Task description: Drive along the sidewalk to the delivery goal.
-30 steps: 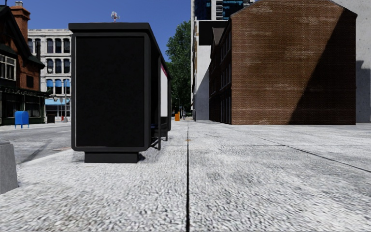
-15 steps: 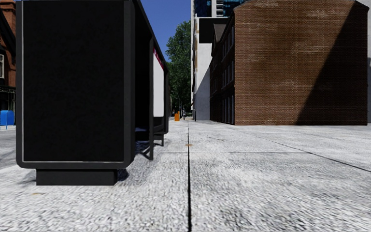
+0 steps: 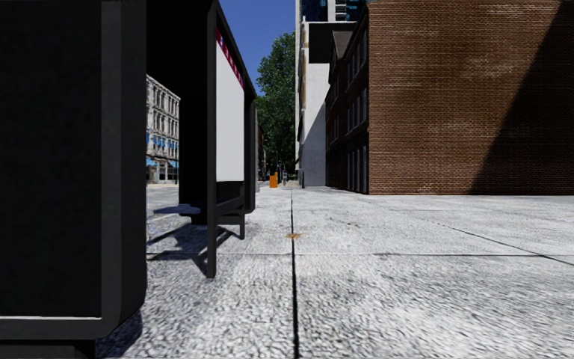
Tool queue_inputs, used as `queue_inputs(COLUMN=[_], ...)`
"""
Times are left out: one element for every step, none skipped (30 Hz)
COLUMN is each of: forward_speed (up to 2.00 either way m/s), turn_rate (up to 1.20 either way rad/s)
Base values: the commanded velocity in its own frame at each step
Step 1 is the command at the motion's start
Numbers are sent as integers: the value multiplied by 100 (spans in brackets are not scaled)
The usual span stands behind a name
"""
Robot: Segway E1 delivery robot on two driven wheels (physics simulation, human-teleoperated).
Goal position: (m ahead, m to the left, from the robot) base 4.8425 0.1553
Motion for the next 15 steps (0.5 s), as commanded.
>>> queue_inputs(forward_speed=[200,200,200,200,200,200,200,200,200,200,200,200,200,200,200], turn_rate=[0,0,0,0,0,0,0,0,0,0,0,0,0,0,0])
